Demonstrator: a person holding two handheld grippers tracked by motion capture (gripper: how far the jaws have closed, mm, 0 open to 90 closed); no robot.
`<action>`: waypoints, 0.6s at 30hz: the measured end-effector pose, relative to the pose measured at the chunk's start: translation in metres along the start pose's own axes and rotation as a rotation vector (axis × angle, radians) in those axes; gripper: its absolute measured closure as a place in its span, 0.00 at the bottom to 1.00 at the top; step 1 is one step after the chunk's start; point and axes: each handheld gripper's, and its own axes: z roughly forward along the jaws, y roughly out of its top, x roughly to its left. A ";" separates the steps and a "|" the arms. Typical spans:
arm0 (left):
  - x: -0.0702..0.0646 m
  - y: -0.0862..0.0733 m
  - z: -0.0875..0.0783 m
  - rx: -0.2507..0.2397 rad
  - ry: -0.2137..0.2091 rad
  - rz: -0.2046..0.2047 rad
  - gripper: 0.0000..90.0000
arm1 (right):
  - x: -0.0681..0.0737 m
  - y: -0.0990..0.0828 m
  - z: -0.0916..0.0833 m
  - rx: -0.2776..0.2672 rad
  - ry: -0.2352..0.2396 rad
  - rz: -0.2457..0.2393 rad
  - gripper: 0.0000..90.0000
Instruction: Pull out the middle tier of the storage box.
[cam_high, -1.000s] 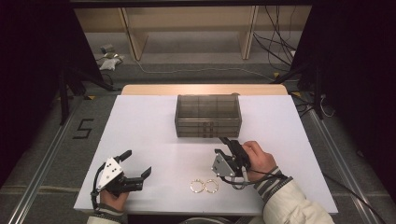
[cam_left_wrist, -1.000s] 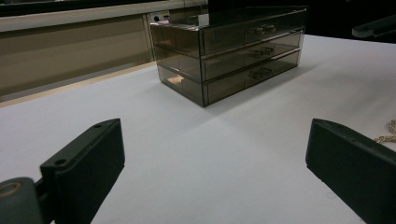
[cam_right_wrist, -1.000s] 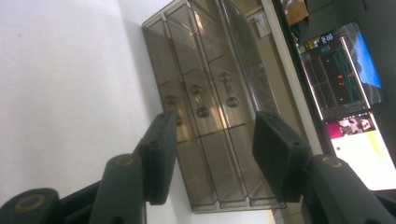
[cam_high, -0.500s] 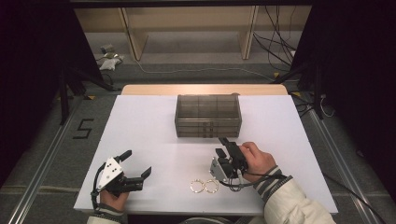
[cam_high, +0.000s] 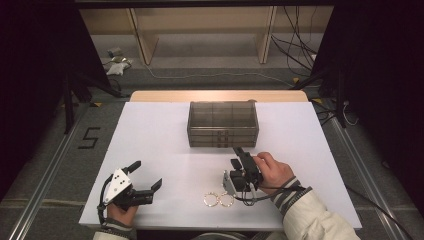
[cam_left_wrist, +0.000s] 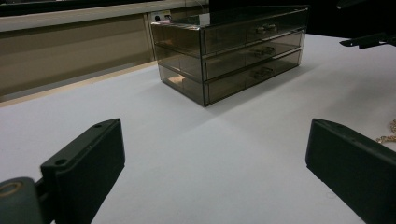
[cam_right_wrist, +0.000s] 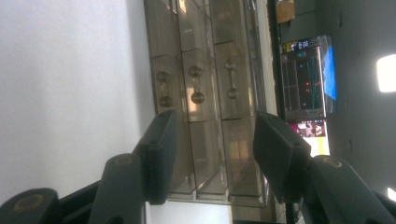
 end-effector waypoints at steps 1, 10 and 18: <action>0.000 0.000 0.000 -0.003 0.001 -0.003 0.05 | 0.001 0.000 0.000 0.005 0.000 -0.002 0.57; 0.000 0.000 0.000 0.000 0.001 0.001 0.05 | 0.006 0.003 0.009 0.035 -0.035 -0.030 0.63; 0.000 0.000 0.000 0.000 0.002 0.001 0.05 | 0.012 0.006 0.018 0.068 -0.089 -0.085 0.66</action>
